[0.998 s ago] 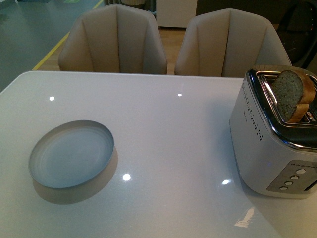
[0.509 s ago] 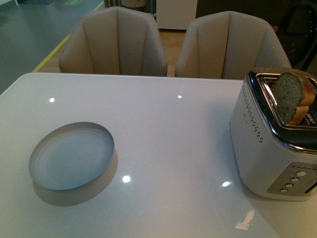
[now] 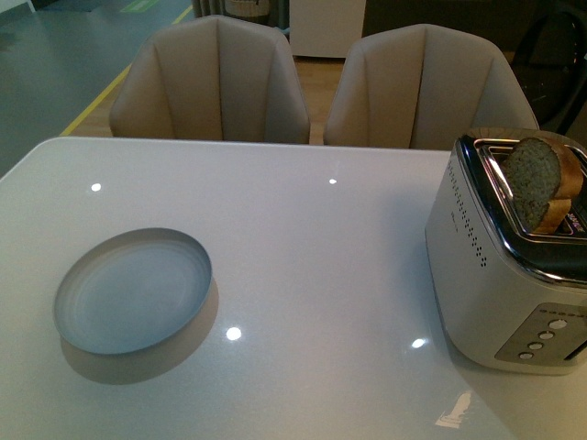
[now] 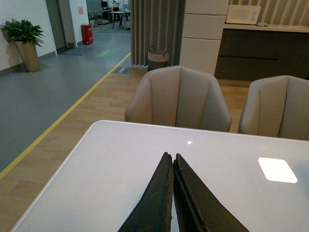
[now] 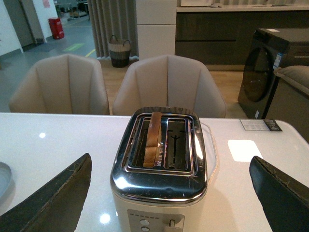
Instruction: Left arm holds plate, right arm toasts bread
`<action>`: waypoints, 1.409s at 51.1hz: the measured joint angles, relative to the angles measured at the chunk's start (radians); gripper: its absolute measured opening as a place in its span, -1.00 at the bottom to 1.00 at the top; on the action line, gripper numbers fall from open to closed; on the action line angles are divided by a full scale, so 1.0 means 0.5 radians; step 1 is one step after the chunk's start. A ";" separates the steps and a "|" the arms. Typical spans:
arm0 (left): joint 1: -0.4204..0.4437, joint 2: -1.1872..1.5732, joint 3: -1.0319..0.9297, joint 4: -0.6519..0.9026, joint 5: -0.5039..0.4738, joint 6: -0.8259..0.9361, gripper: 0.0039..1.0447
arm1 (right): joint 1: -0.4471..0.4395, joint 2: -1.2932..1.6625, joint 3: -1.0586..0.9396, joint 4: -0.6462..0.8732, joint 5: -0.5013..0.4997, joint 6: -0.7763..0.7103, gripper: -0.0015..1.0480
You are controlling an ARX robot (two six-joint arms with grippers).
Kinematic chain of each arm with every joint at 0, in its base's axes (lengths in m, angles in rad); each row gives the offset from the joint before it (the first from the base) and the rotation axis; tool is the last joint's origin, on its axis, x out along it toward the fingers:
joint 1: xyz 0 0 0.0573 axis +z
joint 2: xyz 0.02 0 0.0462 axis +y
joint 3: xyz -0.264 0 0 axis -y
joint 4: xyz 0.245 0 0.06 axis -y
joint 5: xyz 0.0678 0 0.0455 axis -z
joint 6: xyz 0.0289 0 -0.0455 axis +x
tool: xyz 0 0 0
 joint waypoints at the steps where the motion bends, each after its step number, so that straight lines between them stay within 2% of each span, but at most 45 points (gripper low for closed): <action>1: 0.000 -0.030 0.000 -0.027 0.000 0.000 -0.95 | 0.000 0.000 0.000 0.000 0.000 0.000 0.83; 14: 0.000 -0.288 0.000 -0.283 0.000 0.000 -0.95 | 0.000 0.000 0.000 0.000 0.000 0.000 0.83; 34: 0.000 -0.489 0.000 -0.484 0.000 0.000 -0.95 | 0.000 0.000 0.000 0.000 0.000 0.000 0.83; 38: 0.000 -0.759 0.001 -0.809 0.001 0.000 -0.95 | 0.000 0.000 0.000 0.000 0.001 0.000 0.83; 59: 0.000 -0.832 0.001 -0.838 0.001 -0.002 -0.94 | 0.000 0.000 0.000 0.000 0.000 0.000 0.83; 72: 0.000 -0.832 0.001 -0.838 0.001 0.000 0.27 | 0.000 0.000 0.000 0.000 0.000 0.000 0.83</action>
